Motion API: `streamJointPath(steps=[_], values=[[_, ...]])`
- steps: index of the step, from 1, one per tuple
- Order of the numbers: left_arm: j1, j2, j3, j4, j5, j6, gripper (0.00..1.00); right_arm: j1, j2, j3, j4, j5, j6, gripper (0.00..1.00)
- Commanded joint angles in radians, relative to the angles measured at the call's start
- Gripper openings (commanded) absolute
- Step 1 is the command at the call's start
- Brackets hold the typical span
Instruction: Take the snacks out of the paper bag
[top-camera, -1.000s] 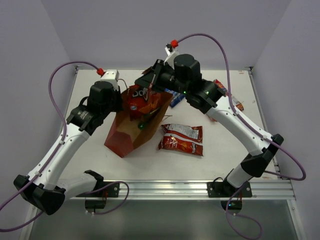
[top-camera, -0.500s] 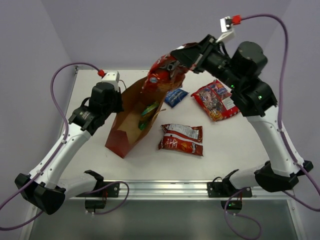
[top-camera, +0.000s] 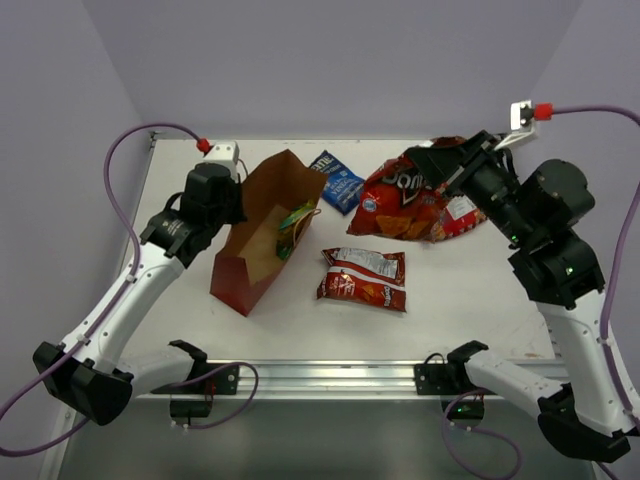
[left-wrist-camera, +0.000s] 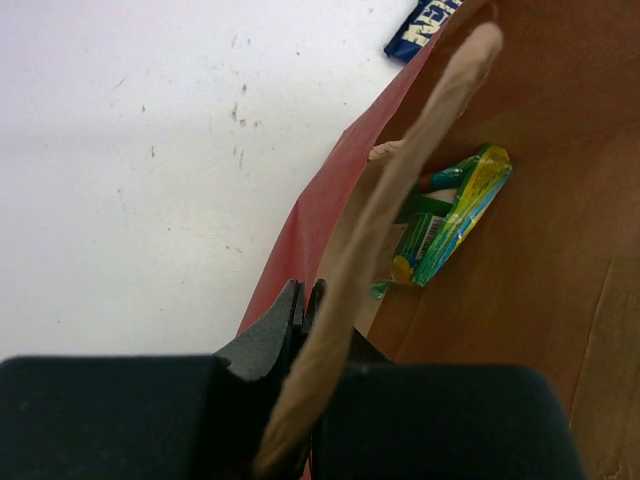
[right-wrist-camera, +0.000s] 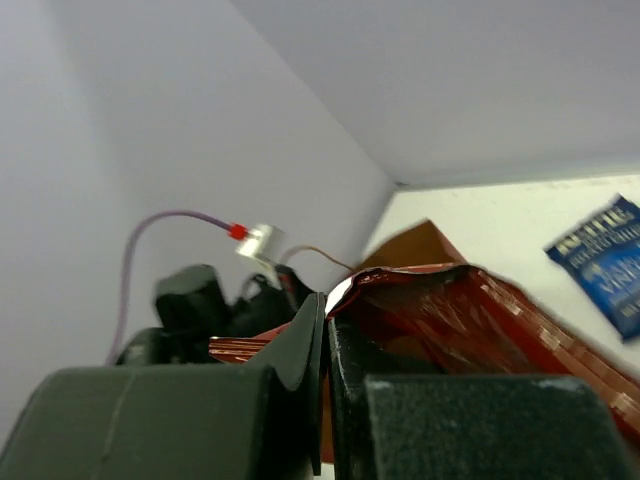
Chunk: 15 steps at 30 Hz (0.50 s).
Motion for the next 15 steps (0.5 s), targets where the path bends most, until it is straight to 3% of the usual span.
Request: streamJointPath(steps=[1, 6, 10, 15], values=[[0.020, -0.011, 0.022, 0.051, -0.035, 0.029, 0.00, -0.031, -0.031, -0.168, -0.019, 0.077, -0.051, 0.00], [0.053, -0.018, 0.020, 0.049, -0.043, 0.049, 0.00, -0.042, -0.024, -0.333, -0.017, 0.107, -0.095, 0.00], [0.073, -0.034, 0.025, 0.046, -0.050, 0.066, 0.00, -0.040, 0.051, -0.459, 0.113, 0.047, -0.127, 0.00], [0.105, -0.055, 0.036, 0.030, -0.063, 0.084, 0.00, -0.034, 0.281, -0.365, 0.228, -0.108, -0.126, 0.00]])
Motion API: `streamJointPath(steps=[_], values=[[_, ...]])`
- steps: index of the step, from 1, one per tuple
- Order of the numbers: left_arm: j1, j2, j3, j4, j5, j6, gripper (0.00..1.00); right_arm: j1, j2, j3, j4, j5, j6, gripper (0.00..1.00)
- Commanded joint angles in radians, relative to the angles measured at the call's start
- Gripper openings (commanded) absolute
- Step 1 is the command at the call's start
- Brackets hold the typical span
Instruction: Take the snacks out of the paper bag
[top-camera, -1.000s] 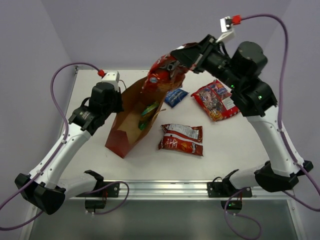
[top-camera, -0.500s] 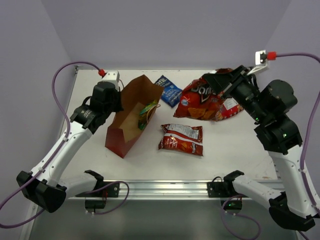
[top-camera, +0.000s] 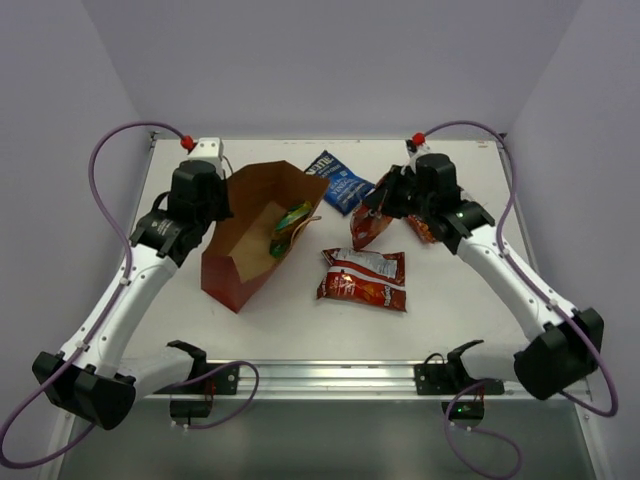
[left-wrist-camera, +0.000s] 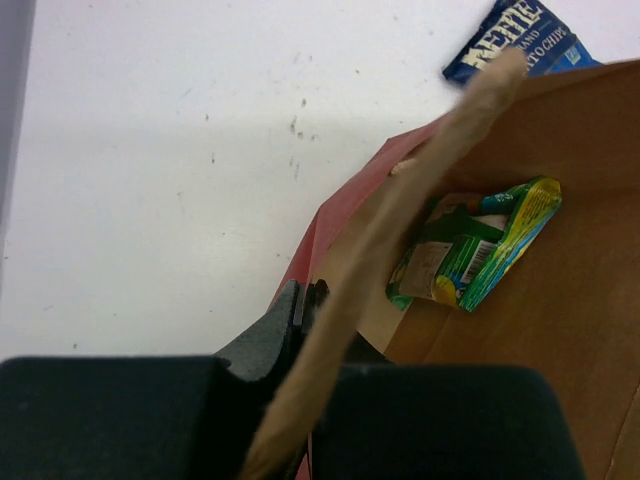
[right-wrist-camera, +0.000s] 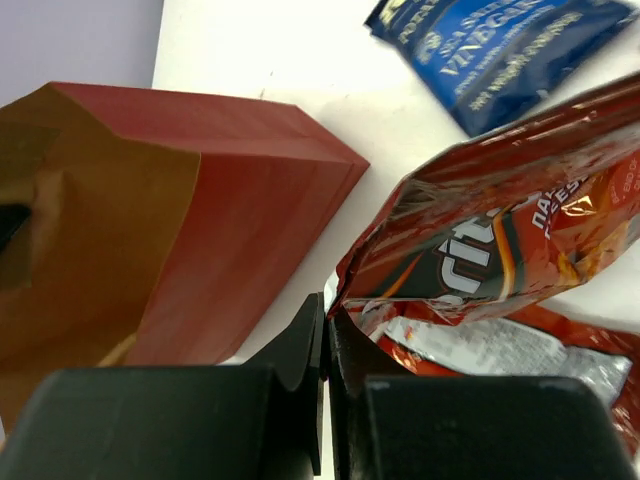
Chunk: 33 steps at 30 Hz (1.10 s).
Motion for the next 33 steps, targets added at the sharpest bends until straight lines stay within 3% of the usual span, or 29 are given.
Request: streamJointPath(steps=[1, 4, 8, 18, 25, 29, 33], values=[[0.029, -0.047, 0.037, 0.028, -0.044, 0.033, 0.00, 0.009, 0.105, 0.117, 0.186, -0.178, -0.023, 0.00], [0.040, -0.060, 0.034, 0.019, -0.047, 0.039, 0.00, 0.012, 0.151, 0.148, 0.258, -0.263, -0.027, 0.00], [0.048, -0.073, 0.029, 0.014, -0.040, 0.031, 0.00, -0.003, 0.134, 0.075, 0.304, -0.234, -0.047, 0.00], [0.048, -0.082, 0.020, 0.039, 0.012, 0.030, 0.00, -0.092, 0.132, -0.396, 0.263, -0.116, -0.070, 0.00], [0.048, -0.071, 0.025, 0.041, 0.043, 0.030, 0.00, -0.096, 0.122, -0.475, 0.072, -0.065, 0.038, 0.00], [0.048, -0.073, 0.023, 0.041, 0.042, 0.039, 0.00, -0.093, 0.096, -0.488, -0.001, -0.111, 0.068, 0.00], [0.048, -0.071, 0.021, 0.042, 0.040, 0.044, 0.00, -0.093, 0.082, -0.398, -0.046, -0.032, 0.013, 0.00]])
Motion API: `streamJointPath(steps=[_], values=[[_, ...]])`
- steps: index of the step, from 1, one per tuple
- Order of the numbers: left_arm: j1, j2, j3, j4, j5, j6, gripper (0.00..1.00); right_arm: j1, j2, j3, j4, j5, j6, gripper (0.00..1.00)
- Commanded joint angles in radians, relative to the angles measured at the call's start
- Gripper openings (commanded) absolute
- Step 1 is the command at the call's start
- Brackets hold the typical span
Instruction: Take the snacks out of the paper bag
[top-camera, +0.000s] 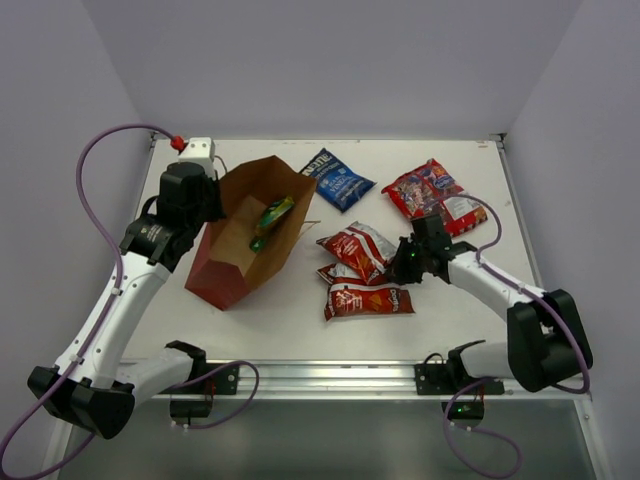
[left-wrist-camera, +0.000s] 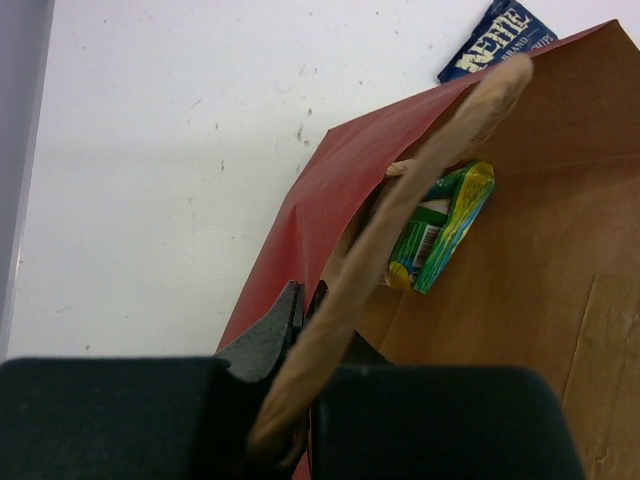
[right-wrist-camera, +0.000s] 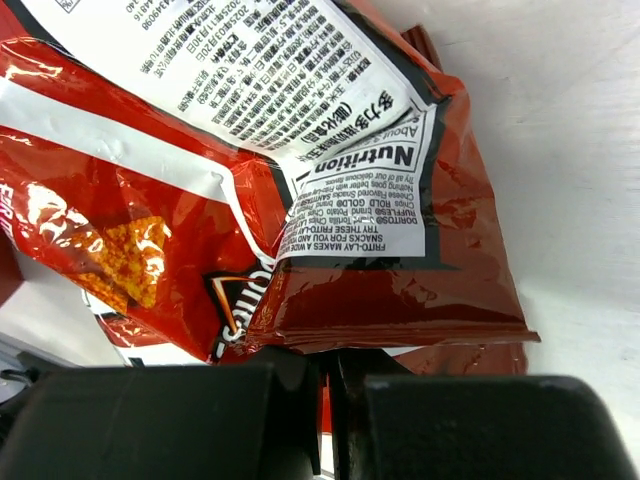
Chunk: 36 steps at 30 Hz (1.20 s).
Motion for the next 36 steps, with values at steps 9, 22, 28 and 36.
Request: streamJointPath(steps=[9, 22, 28, 36], values=[[0.008, -0.016, 0.023, 0.062, 0.037, 0.031, 0.00, 0.000, 0.175, 0.436, -0.093, 0.245, -0.194, 0.00], [0.008, -0.013, 0.006, 0.085, 0.165, 0.071, 0.00, 0.000, 0.262, 0.546, -0.247, 0.361, -0.206, 0.49], [0.006, -0.002, 0.008, 0.091, 0.204, 0.082, 0.00, 0.014, 0.131, 0.662, -0.366, 0.436, -0.232, 0.72], [0.005, 0.010, 0.008, 0.099, 0.247, 0.081, 0.00, 0.205, 0.024, 0.969, -0.411, 0.334, -0.243, 0.76]])
